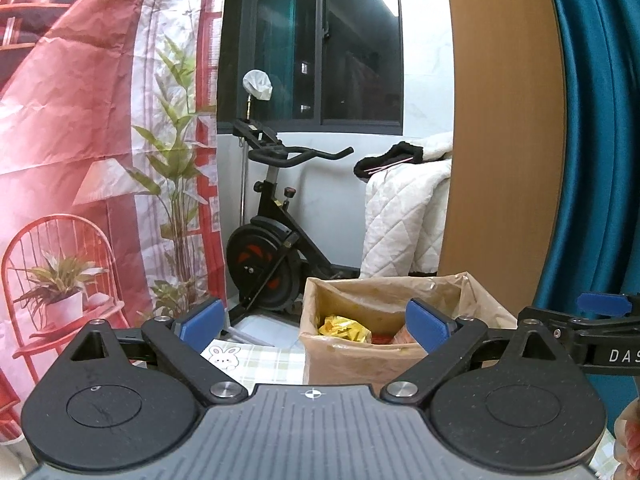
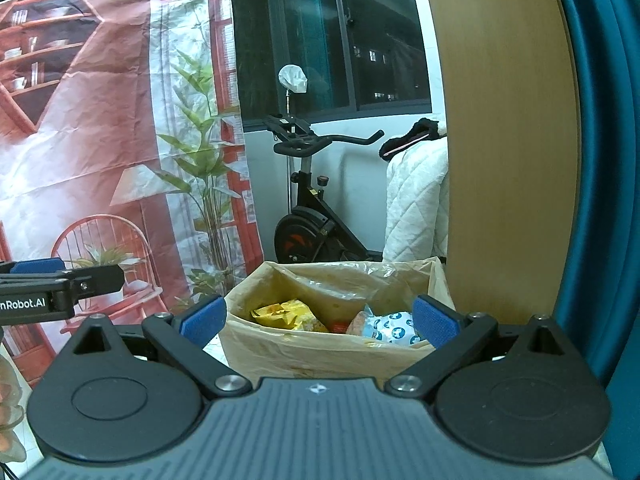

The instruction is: Organize snacks

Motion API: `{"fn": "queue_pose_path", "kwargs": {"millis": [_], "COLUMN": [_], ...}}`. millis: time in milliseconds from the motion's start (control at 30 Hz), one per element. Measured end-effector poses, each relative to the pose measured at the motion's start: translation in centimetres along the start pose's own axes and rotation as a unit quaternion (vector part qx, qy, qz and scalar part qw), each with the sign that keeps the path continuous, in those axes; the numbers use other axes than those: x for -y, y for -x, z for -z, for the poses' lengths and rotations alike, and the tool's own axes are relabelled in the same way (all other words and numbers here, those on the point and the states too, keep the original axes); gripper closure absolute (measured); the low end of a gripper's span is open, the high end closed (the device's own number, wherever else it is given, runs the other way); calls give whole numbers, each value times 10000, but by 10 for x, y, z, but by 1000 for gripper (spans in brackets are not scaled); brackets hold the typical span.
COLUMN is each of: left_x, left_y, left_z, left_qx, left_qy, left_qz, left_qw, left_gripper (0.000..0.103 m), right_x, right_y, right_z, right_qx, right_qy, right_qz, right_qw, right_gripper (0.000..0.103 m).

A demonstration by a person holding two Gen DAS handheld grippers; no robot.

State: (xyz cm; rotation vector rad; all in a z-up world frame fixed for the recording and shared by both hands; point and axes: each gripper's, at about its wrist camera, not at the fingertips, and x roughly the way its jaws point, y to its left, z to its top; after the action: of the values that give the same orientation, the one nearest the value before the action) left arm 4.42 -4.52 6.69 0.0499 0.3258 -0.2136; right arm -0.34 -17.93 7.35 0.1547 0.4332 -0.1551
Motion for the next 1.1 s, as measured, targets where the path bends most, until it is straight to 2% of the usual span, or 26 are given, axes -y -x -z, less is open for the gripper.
{"fn": "queue_pose_path", "kwargs": {"millis": [1100], "left_x": [-1], "left_y": [-4], "left_z": [0], "left_qx": [-150], "left_qy": [121], "left_qz": [-1], "left_qw": [9998], "left_gripper": [4], "right_x": [-1], "right_y": [-3], "right_z": [2], "right_qx": [-93], "right_qy": [8], "right_qz": [-12], "right_qw": [10000], "right_gripper": [2]}}
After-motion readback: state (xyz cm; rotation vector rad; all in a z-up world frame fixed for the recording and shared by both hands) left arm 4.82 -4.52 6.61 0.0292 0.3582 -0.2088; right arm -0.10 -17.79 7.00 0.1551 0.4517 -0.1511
